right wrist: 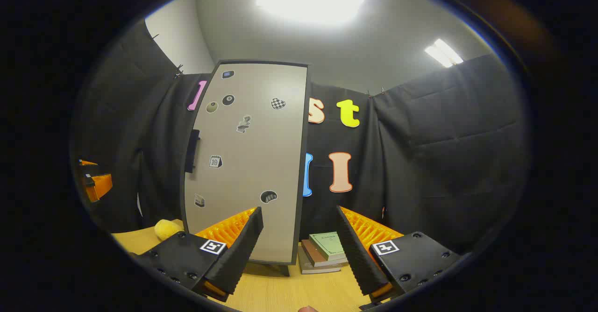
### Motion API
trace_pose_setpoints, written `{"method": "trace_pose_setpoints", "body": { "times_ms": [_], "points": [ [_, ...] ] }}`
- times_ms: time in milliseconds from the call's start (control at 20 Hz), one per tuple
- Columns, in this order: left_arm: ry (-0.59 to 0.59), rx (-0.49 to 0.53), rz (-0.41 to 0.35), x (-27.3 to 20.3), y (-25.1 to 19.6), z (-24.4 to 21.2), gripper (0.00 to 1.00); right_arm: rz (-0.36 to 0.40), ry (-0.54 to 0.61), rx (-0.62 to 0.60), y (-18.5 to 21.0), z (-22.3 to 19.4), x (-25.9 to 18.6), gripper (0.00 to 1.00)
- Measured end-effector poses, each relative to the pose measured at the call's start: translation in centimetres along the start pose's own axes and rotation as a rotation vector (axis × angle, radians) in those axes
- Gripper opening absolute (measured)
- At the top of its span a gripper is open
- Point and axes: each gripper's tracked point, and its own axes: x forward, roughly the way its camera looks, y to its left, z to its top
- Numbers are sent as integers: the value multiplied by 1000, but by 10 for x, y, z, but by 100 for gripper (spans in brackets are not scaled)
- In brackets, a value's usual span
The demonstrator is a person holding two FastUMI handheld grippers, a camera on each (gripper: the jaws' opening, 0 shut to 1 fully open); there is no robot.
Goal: Open the cabinet door with the right hand, grasp the bottle in the cabinet with the left hand and place it on the coaster, then close the cabinet door with the right hand.
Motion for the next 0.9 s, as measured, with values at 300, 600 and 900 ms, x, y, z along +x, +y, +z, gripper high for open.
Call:
{"method": "trace_pose_setpoints", "body": {
  "times_ms": [300,600,900],
  "points": [
    [1,-6,16,2,6,-2,87,4,1,2,3,-1,2,98],
    [2,-10,23,3,8,-2,84,4,4,12,5,-1,2,98],
    [-3,-6,25,6,9,0,84,23,10,24,13,3,8,98]
  ]
}}
